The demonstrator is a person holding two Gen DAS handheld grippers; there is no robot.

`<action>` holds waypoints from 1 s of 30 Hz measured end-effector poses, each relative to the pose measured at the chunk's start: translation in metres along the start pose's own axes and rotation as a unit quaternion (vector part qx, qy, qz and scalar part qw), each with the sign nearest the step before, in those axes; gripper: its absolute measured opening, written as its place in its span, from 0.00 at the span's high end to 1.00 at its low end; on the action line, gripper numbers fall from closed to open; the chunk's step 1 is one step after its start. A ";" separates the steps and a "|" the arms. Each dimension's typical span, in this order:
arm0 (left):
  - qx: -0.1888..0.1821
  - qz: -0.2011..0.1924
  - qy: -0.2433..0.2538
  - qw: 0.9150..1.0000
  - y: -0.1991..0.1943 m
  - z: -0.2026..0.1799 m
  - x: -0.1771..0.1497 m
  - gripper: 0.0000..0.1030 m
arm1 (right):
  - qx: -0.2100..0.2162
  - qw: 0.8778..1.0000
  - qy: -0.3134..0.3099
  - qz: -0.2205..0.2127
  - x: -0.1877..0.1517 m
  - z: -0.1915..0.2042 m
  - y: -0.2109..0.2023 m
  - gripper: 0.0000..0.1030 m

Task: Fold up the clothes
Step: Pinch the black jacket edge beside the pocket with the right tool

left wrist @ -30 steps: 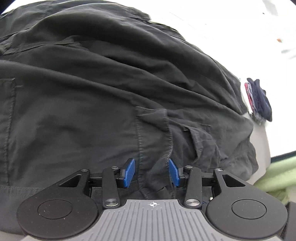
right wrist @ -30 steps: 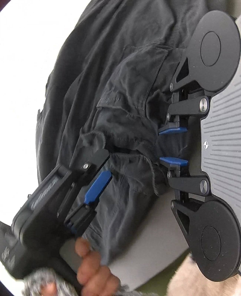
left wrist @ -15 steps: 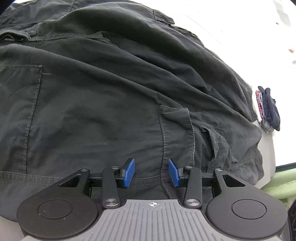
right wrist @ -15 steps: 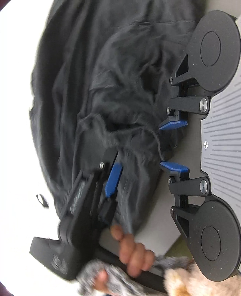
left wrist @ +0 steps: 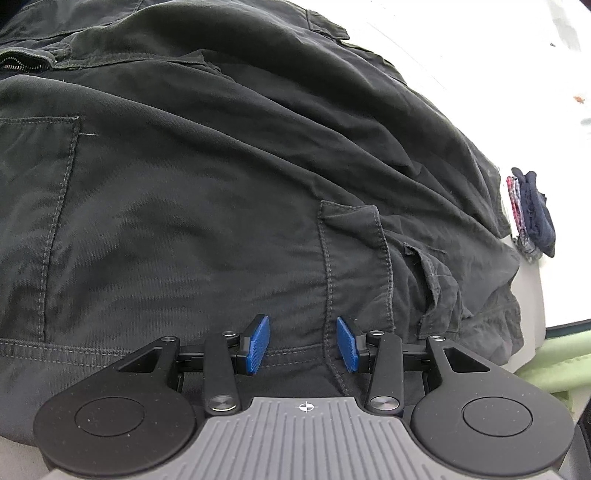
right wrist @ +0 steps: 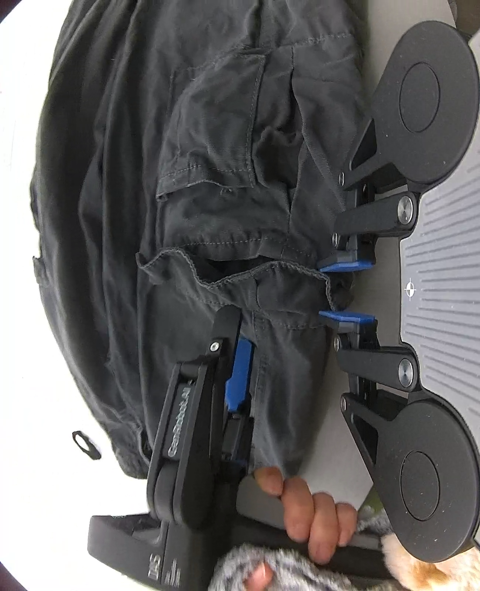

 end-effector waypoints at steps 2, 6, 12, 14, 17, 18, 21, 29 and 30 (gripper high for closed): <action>-0.002 0.000 0.000 1.000 0.000 0.000 0.000 0.56 | 0.010 1.000 -0.004 -0.007 0.000 0.000 -0.007 0.79; -0.004 0.001 0.000 1.000 -0.001 0.000 0.001 0.56 | 0.013 1.000 -0.012 -0.005 0.002 0.001 -0.008 0.79; 0.002 0.003 0.004 1.000 0.000 0.000 -0.001 0.56 | 0.019 0.998 0.041 0.046 0.002 -0.008 0.002 0.84; 0.001 0.003 0.001 1.000 0.001 0.000 -0.001 0.56 | 0.026 0.995 0.086 0.050 0.000 -0.017 0.003 0.90; -0.001 0.005 -0.002 1.000 0.001 0.001 0.000 0.55 | 0.026 0.990 0.124 0.056 -0.003 -0.029 0.009 0.91; -0.002 0.005 -0.001 1.000 0.002 0.001 0.000 0.54 | 0.027 0.990 0.130 0.057 -0.003 -0.030 0.010 0.91; -0.002 0.005 0.002 1.000 0.002 0.000 0.000 0.54 | 0.017 0.990 0.129 0.057 -0.001 -0.028 0.009 0.87; -0.001 0.000 -0.002 1.000 0.003 0.000 0.000 0.54 | 0.041 0.988 0.148 0.033 -0.004 -0.039 0.005 0.94; -0.001 0.000 -0.002 1.000 0.003 0.000 0.000 0.54 | 0.050 0.985 0.162 0.033 -0.007 -0.044 0.001 0.94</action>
Point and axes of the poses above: each gripper's, at about its wrist camera, not at the fingertips, and y roughly the way its jaws point, z to its left, x to its top, the point moved 1 cm from there along y, roughly the way its jaws point, and after that the axes turned 9 degrees about -z, right-handed, at the moved point
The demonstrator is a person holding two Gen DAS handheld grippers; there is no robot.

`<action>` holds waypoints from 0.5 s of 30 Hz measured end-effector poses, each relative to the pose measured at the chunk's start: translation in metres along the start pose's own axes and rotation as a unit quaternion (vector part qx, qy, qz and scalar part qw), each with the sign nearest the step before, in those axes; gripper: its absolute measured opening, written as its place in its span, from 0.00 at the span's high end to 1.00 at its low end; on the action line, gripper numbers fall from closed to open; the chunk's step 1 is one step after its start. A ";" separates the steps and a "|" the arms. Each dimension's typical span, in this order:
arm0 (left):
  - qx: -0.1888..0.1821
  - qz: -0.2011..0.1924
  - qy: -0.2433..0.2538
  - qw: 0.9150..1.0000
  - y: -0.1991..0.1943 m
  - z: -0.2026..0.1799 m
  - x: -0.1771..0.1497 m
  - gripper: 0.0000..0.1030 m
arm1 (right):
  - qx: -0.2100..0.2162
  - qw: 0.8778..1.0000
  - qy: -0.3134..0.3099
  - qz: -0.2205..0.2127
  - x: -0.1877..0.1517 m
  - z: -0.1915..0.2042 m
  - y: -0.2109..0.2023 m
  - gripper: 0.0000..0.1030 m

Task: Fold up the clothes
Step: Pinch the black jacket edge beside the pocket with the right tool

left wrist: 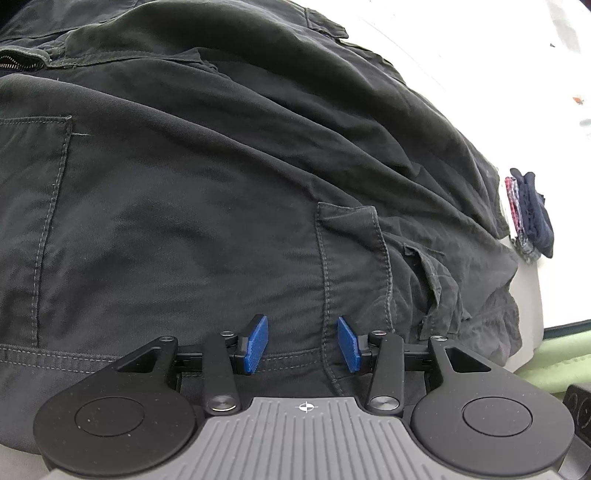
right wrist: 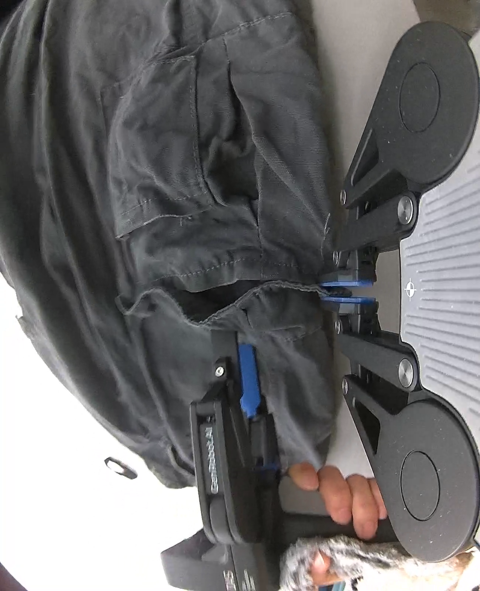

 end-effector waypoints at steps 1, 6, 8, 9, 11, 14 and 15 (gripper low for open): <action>-0.001 -0.001 -0.002 1.000 0.000 0.000 0.000 0.54 | 0.015 1.000 0.016 0.001 -0.001 -0.006 -0.005 0.94; -0.005 -0.001 -0.013 1.000 0.002 0.002 0.002 0.54 | 0.069 0.992 0.102 0.014 -0.005 -0.046 -0.001 0.95; 0.002 -0.003 -0.011 1.000 0.000 -0.001 0.003 0.54 | 0.067 0.990 0.116 0.033 -0.011 -0.058 0.014 0.95; 0.005 -0.004 -0.010 1.000 0.000 -0.003 0.004 0.54 | 0.072 0.988 0.128 0.037 -0.012 -0.063 0.016 0.95; 0.005 -0.014 0.011 1.000 0.000 -0.013 0.007 0.54 | 0.078 0.987 0.135 0.041 -0.012 -0.067 0.017 0.95; 0.002 -0.021 0.035 0.999 0.008 -0.028 0.012 0.54 | 0.078 0.988 0.123 0.045 -0.012 -0.066 0.017 0.95; 0.001 -0.020 0.041 0.999 0.014 -0.034 0.014 0.54 | 0.078 0.988 0.121 0.048 -0.011 -0.066 0.018 0.95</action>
Point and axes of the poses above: each gripper's, at about its wrist camera, not at the fingertips, and y roughly the way its jaws point, z to its left, x to its top, the point moved 1 cm from there along y, roughly the way its jaws point, and after that the axes turned 9 degrees about -z, right-handed, at the moved point
